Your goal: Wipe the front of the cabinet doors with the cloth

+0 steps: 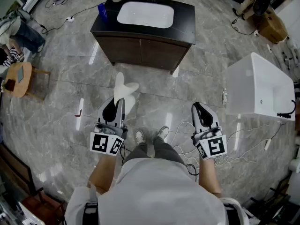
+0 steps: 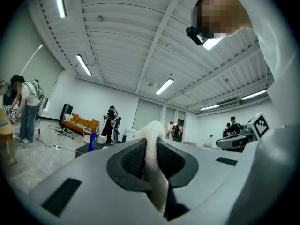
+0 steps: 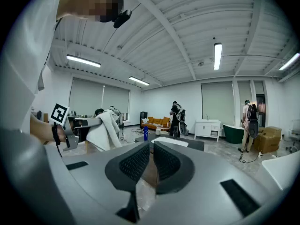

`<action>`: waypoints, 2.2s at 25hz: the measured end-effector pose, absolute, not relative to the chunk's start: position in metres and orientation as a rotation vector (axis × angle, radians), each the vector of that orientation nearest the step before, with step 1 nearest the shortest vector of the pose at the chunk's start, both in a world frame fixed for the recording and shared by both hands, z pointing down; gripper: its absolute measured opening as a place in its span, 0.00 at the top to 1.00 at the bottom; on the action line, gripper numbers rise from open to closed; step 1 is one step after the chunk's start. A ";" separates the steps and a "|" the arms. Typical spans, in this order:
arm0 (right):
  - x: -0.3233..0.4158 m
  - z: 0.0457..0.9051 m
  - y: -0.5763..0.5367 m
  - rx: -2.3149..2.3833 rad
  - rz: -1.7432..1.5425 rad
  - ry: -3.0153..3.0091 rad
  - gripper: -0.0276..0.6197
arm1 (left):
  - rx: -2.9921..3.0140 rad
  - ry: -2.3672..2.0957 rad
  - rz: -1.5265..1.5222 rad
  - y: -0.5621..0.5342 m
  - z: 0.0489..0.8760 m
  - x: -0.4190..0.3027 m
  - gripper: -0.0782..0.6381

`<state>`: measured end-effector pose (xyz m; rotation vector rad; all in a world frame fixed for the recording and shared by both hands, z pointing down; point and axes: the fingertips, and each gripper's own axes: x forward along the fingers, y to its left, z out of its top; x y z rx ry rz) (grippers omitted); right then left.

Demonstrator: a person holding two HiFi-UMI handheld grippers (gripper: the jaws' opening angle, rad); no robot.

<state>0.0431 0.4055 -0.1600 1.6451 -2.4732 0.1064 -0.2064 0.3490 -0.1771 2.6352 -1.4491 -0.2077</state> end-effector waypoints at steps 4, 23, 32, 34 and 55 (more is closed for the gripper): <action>0.050 -0.153 0.421 1.624 0.140 -2.466 0.87 | 2.608 -1.527 -0.186 0.353 -0.181 -0.208 0.81; 0.094 -0.148 0.396 1.507 0.150 -2.668 0.87 | 2.601 -1.732 -0.138 0.360 -0.209 -0.163 0.81; 0.086 -0.131 0.319 1.462 0.157 -2.591 0.87 | 2.550 -1.667 -0.187 0.272 -0.179 -0.164 0.81; 0.086 -0.135 0.288 1.477 0.152 -2.570 0.87 | 2.552 -1.636 -0.196 0.241 -0.176 -0.162 0.81; 0.041 -0.130 0.061 1.414 0.140 -2.564 0.87 | 2.557 -1.542 -0.213 0.006 -0.148 -0.167 0.81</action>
